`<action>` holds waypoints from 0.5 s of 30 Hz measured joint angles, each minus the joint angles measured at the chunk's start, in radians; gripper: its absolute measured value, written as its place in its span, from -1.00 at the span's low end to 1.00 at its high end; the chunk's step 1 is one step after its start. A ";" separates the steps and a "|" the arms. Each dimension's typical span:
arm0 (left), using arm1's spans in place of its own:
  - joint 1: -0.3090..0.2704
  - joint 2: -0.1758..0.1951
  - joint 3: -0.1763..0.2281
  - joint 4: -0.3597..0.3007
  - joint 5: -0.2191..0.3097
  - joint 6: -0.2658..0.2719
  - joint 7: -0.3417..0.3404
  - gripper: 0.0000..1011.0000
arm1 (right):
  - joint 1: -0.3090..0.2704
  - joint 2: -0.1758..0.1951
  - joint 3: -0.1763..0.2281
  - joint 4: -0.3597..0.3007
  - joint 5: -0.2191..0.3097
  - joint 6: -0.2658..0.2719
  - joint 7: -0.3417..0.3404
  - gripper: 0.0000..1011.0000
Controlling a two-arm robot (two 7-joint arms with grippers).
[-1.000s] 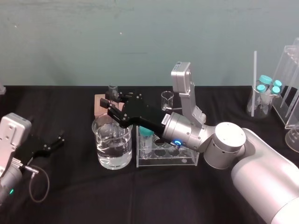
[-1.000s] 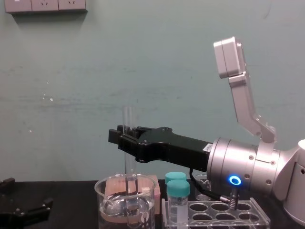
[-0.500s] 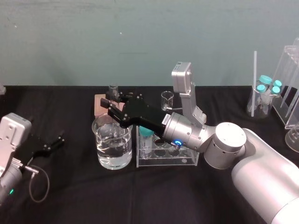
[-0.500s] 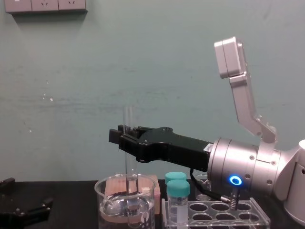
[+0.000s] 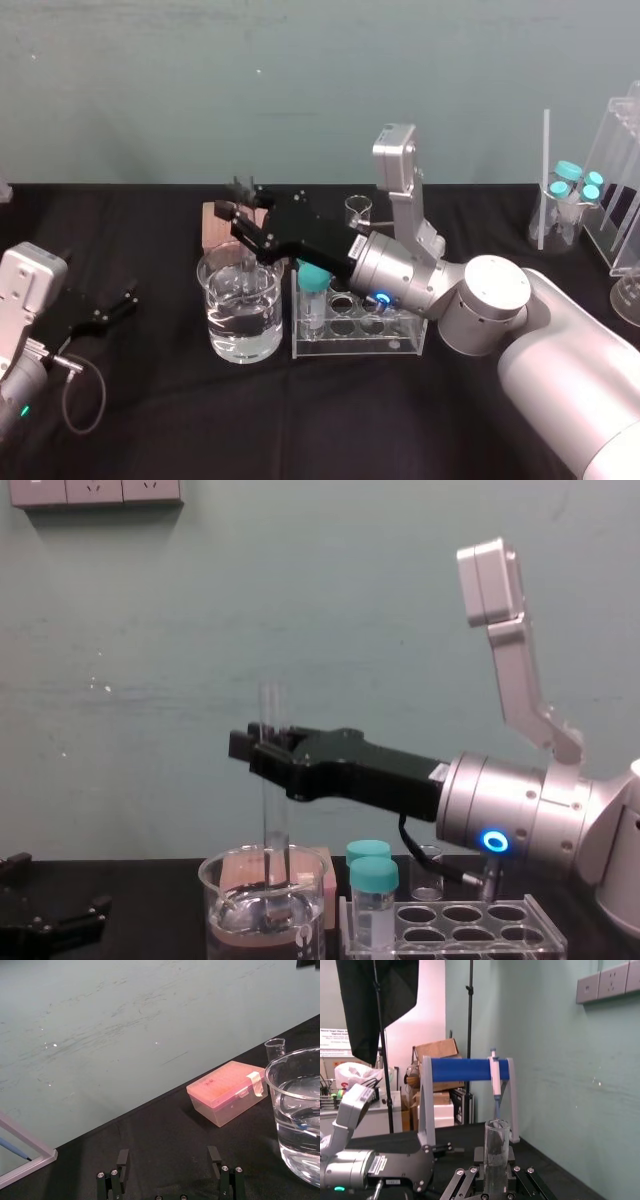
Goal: Hold the test tube with one hand and immerse one end into the beaker, then return it to the test tube rack.
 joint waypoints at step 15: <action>0.000 0.000 0.000 0.000 0.000 0.000 0.000 0.98 | 0.003 0.043 0.049 -0.153 0.021 -0.047 -0.025 -0.54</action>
